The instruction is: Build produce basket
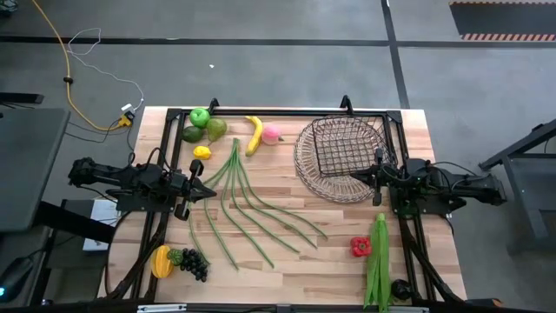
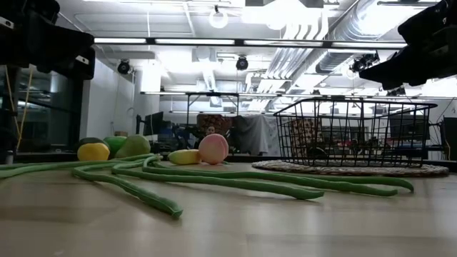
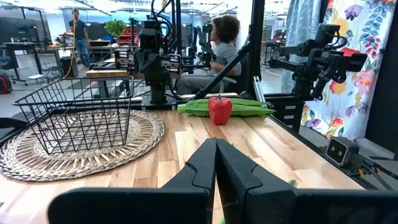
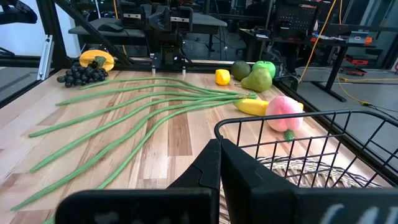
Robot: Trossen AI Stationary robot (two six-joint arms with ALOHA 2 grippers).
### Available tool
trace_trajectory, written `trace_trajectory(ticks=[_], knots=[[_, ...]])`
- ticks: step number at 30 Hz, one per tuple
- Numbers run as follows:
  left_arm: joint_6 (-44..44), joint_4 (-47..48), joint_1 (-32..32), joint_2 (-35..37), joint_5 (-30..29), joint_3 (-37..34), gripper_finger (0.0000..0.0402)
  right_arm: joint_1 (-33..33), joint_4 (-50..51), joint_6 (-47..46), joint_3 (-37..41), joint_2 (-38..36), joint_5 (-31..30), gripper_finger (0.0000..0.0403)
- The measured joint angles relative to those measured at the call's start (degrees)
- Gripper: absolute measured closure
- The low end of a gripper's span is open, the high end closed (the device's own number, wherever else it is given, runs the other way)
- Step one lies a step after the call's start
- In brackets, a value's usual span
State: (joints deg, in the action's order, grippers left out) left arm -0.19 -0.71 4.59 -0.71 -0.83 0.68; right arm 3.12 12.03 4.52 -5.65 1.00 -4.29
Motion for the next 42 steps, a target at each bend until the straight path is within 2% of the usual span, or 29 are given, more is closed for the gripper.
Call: trace_trajectory(ticks=[38,40,42], knots=[[0.00,-0.03,0.01,0.02,-0.01,-0.01,0.0401,0.02,0.02,0.00,0.00,0.02,0.02,0.0402],[0.08,-1.72,0.01,-0.03,-0.54,0.00,0.0401,0.01,0.01,0.00,0.01,0.00,0.00,0.0402],[4.21,-5.67,-0.01,-0.01,-1.44,-0.01,0.0401,0.00,0.02,0.00,0.01,0.00,0.00,0.0402]])
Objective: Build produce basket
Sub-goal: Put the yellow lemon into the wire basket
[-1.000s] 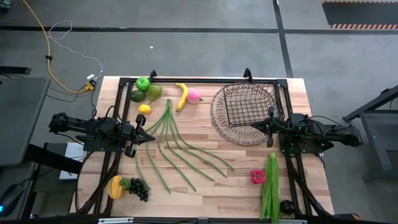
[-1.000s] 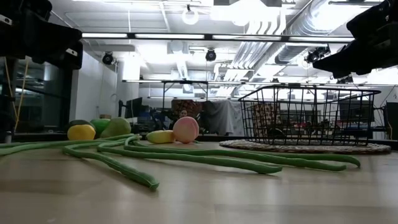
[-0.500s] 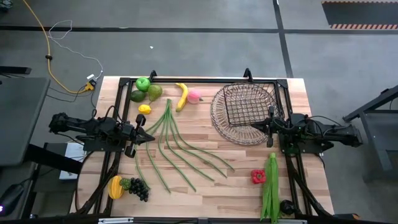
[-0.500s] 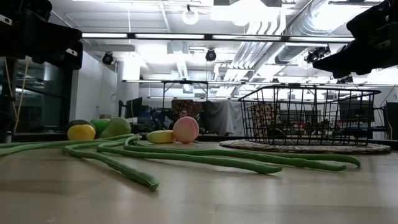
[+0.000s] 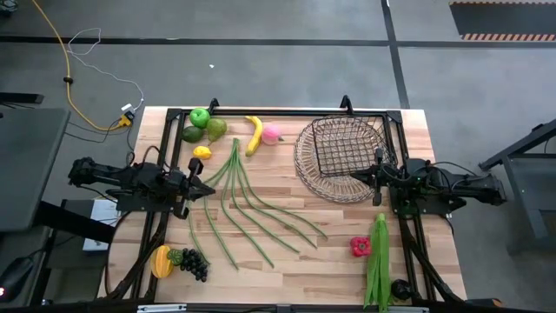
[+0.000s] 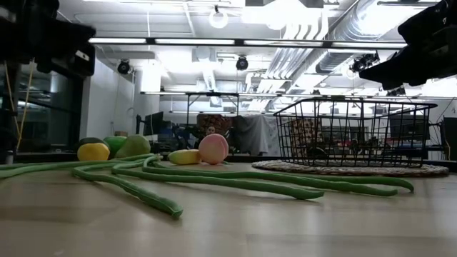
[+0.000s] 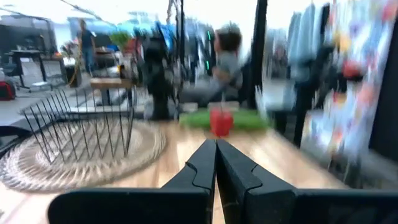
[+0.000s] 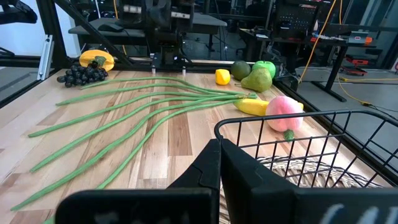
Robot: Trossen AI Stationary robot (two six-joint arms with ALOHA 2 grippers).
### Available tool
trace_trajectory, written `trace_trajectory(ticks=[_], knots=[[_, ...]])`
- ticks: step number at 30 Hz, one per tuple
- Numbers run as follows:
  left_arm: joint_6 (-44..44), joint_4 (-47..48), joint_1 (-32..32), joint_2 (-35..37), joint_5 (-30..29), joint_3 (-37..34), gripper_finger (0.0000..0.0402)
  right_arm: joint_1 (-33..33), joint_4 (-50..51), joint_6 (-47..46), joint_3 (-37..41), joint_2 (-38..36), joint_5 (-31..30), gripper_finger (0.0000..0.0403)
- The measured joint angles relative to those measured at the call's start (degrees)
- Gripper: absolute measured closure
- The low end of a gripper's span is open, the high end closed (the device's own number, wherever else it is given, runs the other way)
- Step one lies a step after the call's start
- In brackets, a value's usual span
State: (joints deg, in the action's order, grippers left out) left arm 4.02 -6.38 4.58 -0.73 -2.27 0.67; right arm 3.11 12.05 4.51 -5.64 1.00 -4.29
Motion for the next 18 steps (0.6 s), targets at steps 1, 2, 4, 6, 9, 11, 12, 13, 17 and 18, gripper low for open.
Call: trace_trajectory(ticks=[1,2,4,6,9,11,12,13,17,18], knots=[[2.76,-2.29,0.00,0.04,-0.10,0.00,0.0401,0.00,-0.01,0.00,0.01,0.02,0.01,0.0402],[4.79,-4.82,0.00,0.01,-0.11,0.02,0.0401,0.01,0.01,0.01,-0.01,0.01,0.00,0.0402],[6.85,-11.01,0.01,0.03,-0.63,0.02,0.0401,0.02,0.01,0.02,-0.01,-0.01,-0.01,0.0402],[7.95,-16.02,0.01,0.04,-2.17,0.02,0.0401,0.01,0.04,0.01,0.00,-0.01,-0.01,0.0402],[7.31,-23.76,-0.04,-0.10,-9.08,0.20,0.0401,0.02,0.56,0.00,-0.01,0.02,-0.01,0.0402],[9.09,-22.50,-0.10,-1.31,-17.32,1.45,0.0397,0.02,0.88,0.01,-0.01,0.02,-0.01,0.0402],[10.33,-19.46,-0.15,-2.14,-20.13,2.35,0.0392,0.01,1.18,0.01,0.01,-0.01,0.00,0.0402],[11.47,-15.64,-0.11,-3.31,-21.68,3.74,0.0384,0.02,1.49,0.00,-0.01,-0.01,-0.01,0.0402],[18.19,0.62,-1.01,-11.54,-24.30,11.21,0.0326,0.00,2.86,0.00,-0.01,-0.01,-0.01,0.0402],[19.77,4.79,-1.62,-14.18,-24.33,13.52,0.0307,0.02,3.18,0.02,0.01,0.00,-0.01,0.0402]])
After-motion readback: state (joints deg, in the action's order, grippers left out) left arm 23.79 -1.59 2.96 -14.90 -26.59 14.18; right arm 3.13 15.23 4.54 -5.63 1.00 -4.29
